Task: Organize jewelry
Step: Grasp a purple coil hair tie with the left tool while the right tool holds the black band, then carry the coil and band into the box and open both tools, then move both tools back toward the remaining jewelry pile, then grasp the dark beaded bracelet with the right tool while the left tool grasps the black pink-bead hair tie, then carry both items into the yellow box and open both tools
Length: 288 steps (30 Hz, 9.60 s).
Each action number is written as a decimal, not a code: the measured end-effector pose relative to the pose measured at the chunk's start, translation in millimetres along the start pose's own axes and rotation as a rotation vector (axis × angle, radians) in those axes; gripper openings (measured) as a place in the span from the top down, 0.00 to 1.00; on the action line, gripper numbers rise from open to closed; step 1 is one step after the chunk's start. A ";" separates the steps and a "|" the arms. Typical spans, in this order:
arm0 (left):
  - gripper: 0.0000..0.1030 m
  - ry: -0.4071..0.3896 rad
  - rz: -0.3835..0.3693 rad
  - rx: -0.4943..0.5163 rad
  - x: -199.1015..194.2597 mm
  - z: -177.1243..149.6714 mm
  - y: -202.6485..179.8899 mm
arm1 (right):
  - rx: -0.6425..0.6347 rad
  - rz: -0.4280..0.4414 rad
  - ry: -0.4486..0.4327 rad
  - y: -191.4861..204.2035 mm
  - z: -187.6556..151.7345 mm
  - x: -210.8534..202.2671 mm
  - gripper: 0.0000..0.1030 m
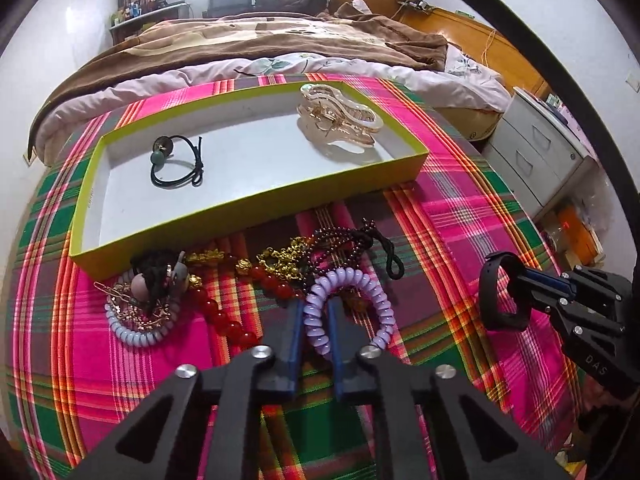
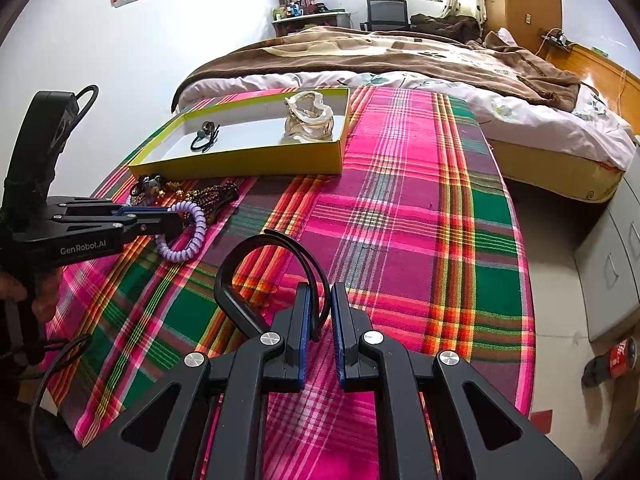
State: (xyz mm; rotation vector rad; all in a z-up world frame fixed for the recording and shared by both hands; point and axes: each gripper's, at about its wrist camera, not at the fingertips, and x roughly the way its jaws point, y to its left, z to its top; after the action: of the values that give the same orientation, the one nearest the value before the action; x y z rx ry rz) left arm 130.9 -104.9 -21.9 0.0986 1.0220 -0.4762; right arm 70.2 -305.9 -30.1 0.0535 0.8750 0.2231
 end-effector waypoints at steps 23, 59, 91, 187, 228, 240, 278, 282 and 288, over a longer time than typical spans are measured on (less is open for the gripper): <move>0.91 -0.137 -0.041 -0.075 -59.8 6.9 25.8 | -0.012 0.004 -0.061 13.4 24.2 -21.1 0.90; 0.91 -0.141 0.044 -0.252 -24.0 68.3 141.1 | -0.007 -0.045 0.031 64.5 170.6 107.3 0.90; 0.82 -0.091 0.051 -0.251 0.1 65.8 142.3 | -0.077 -0.144 0.152 89.4 195.2 172.6 0.89; 0.22 -0.110 0.062 -0.222 -53.1 -20.0 96.9 | 0.222 0.133 -0.126 9.1 39.3 11.1 0.82; 0.70 -0.189 0.026 -0.218 -68.6 -10.5 87.8 | 0.229 0.173 -0.118 11.7 27.4 9.7 0.82; 0.70 -0.256 0.027 -0.251 -104.8 -8.3 106.6 | 0.189 0.192 -0.156 28.4 48.9 -5.4 0.82; 0.70 -0.092 0.064 -0.173 15.3 104.3 151.8 | 0.119 0.158 -0.003 58.6 143.3 111.8 0.82; 0.70 -0.076 0.073 -0.174 23.0 103.6 152.2 | 0.103 0.139 0.007 59.3 143.5 117.2 0.82; 0.70 -0.057 0.080 -0.179 31.1 102.1 154.0 | 0.087 0.119 0.013 61.7 143.5 120.9 0.82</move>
State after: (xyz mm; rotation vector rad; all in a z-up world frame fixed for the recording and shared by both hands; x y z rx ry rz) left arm 291.2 -8.1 -15.7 -0.0339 0.9961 -0.3113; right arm 244.4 -213.1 -20.9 0.1853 0.8948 0.2969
